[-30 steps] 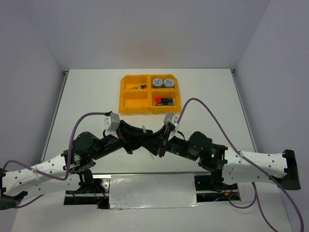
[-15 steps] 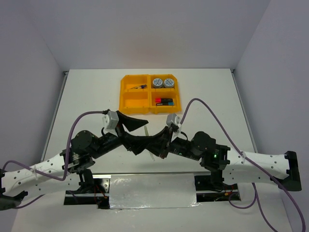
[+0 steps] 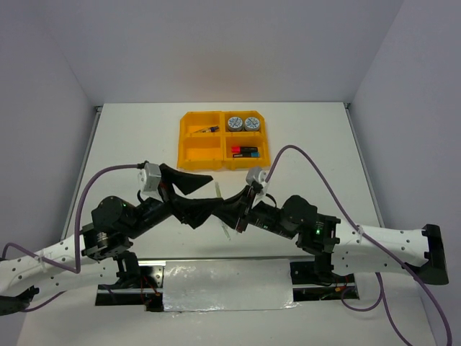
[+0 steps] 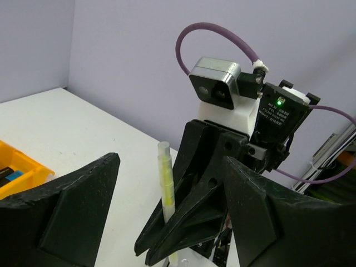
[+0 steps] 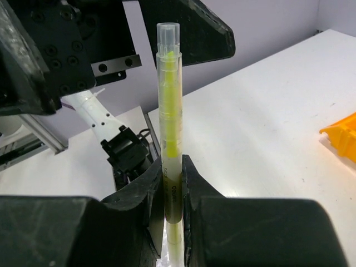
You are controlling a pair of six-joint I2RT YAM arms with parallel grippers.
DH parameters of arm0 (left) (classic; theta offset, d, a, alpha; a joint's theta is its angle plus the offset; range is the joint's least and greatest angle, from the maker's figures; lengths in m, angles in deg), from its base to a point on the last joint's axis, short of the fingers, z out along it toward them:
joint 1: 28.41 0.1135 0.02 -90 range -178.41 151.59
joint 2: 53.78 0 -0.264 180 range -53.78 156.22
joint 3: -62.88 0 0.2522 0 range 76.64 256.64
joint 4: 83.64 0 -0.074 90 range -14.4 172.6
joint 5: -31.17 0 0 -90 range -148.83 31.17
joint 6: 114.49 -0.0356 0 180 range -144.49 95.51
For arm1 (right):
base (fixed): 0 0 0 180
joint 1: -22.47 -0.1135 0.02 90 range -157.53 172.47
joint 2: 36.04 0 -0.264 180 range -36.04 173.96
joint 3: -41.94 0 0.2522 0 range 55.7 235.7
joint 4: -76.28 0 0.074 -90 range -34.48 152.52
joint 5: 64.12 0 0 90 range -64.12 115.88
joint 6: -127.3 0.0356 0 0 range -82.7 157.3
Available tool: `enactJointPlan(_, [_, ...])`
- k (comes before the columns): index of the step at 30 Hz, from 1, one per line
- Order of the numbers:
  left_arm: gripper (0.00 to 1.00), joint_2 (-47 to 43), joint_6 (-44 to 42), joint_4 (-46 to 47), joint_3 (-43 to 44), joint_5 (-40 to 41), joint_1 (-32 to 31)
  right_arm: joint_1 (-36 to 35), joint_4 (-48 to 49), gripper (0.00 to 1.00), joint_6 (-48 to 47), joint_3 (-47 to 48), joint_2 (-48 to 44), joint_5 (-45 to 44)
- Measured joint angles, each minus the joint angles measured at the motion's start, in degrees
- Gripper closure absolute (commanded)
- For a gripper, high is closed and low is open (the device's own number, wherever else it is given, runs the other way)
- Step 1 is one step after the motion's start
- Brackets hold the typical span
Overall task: Sort the stationery into containers
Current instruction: Close the pen cap on the pen.
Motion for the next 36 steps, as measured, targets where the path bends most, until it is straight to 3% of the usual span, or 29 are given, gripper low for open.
enactJointPlan(10, [0.42,0.5,1.09,-0.63,0.2,3.34,-0.09,0.0,-1.75,1.0,-0.04,0.04,1.03,-0.04])
enactJointPlan(17, [0.53,1.66,1.16,-1.64,1.16,4.68,-0.09,0.0,-1.97,1.0,-0.09,0.04,1.4,-0.02])
enactJointPlan(20, [0.79,2.84,1.55,-2.1,1.44,3.87,-0.09,0.0,-2.29,1.0,-0.28,0.26,1.46,-0.04])
enactJointPlan(24, [1.0,4.26,2.67,-1.57,1.84,3.06,-0.04,0.11,-4.66,1.0,-0.92,1.57,1.7,-1.03])
enactJointPlan(36, [1.0,6.12,8.76,7.06,0.96,3.26,-0.28,0.92,-15.56,1.0,-8.09,10.78,1.7,-1.18])
